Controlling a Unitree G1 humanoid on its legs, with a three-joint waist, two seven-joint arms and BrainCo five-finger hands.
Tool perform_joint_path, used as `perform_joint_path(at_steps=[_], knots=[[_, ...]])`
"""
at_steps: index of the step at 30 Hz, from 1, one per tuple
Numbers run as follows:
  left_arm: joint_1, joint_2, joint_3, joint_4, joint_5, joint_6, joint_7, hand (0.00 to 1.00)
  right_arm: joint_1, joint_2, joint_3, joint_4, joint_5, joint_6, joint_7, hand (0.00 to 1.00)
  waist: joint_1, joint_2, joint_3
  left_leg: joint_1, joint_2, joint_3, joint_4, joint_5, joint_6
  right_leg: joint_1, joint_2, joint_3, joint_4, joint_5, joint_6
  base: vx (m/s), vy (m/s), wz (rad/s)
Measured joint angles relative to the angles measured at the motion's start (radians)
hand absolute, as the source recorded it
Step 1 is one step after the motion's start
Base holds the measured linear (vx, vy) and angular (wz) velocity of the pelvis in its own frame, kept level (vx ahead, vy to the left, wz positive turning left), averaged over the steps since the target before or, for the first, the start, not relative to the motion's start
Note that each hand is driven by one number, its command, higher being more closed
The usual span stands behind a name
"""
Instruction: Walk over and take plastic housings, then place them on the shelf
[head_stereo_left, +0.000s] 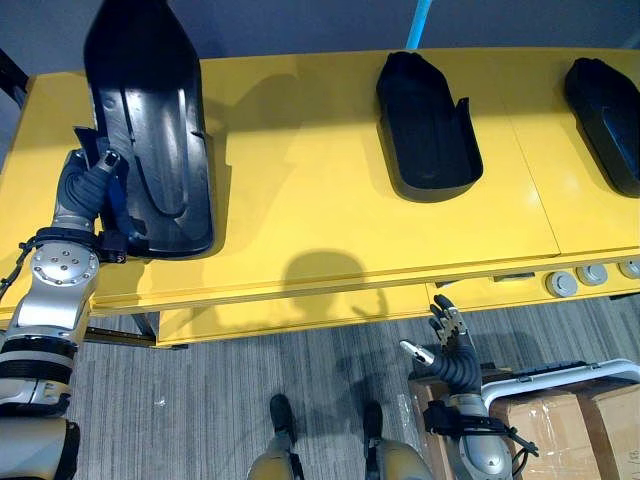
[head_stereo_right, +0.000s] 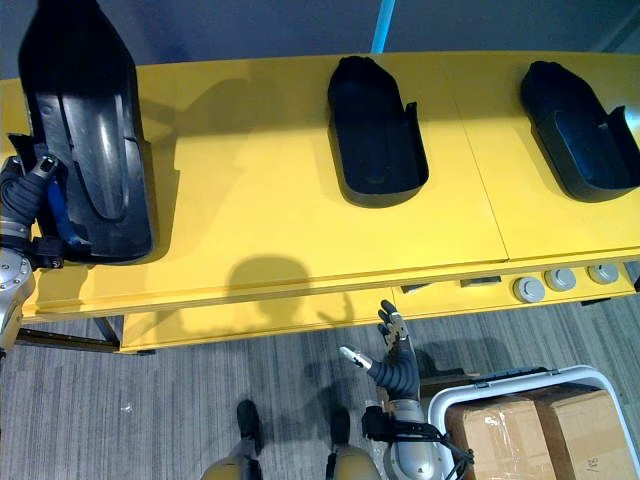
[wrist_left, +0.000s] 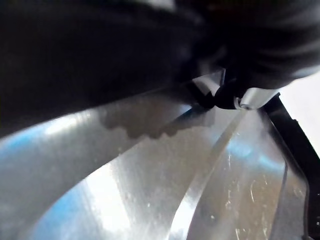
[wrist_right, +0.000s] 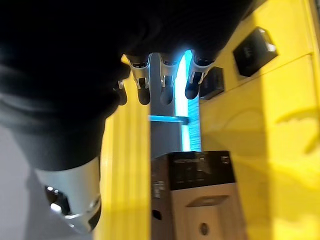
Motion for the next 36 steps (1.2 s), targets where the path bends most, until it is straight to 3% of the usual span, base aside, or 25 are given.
perform_joint_path(at_steps=[6, 7, 22, 28, 32, 36], knots=[[0.000, 0.011, -0.021, 0.020, -0.024, 0.004, -0.010, 1.00, -0.005, 0.000, 0.019, 0.032, -0.001, 0.001, -0.002, 0.00, 0.002, 0.002, 0.001, -0.008, 0.000, -0.001, 0.000, 0.000, 0.000, -0.007, 0.001, 0.001, 0.001, 0.000, 0.000, 0.00, 0.000, 0.00], [0.000, 0.021, -0.024, 0.020, -0.024, 0.007, -0.014, 0.00, -0.006, 0.000, 0.021, 0.032, -0.001, 0.001, -0.002, 0.00, 0.001, 0.003, 0.002, -0.011, 0.001, -0.001, 0.000, 0.001, 0.000, -0.010, 0.001, 0.002, 0.001, 0.000, 0.000, 0.00, 0.000, 0.00], [-0.134, 0.019, -0.089, 0.162, -0.035, 0.064, 0.001, 0.00, -0.022, 0.002, 0.064, 0.048, -0.002, 0.004, -0.008, 0.00, -0.010, 0.002, 0.027, -0.008, 0.003, -0.006, 0.001, 0.004, 0.002, -0.009, 0.005, 0.002, 0.012, 0.000, -0.001, 0.00, 0.000, 0.00], [-0.239, -0.064, -0.091, 0.272, -0.068, 0.101, 0.051, 0.00, -0.053, 0.003, 0.070, 0.065, -0.002, 0.012, -0.010, 0.00, -0.021, -0.004, 0.032, 0.008, 0.004, -0.006, 0.001, 0.010, 0.006, -0.002, 0.005, 0.007, 0.027, -0.001, -0.002, 0.00, 0.000, 0.00], [-0.244, -0.120, -0.087, 0.231, -0.118, 0.106, 0.091, 0.00, -0.054, 0.001, 0.070, 0.065, -0.004, 0.020, -0.021, 0.00, -0.020, -0.005, 0.032, 0.019, 0.004, -0.008, 0.001, 0.013, 0.008, 0.005, 0.004, 0.007, 0.036, -0.002, -0.003, -0.01, -0.001, 0.00], [-0.207, -0.175, -0.008, 0.060, -0.132, 0.104, 0.137, 0.00, -0.053, -0.003, 0.068, 0.064, -0.034, 0.025, -0.022, 0.00, -0.020, -0.006, 0.032, 0.051, 0.003, -0.009, 0.000, 0.014, 0.009, 0.036, 0.002, 0.006, 0.039, -0.003, -0.001, -0.01, -0.001, 0.00]])
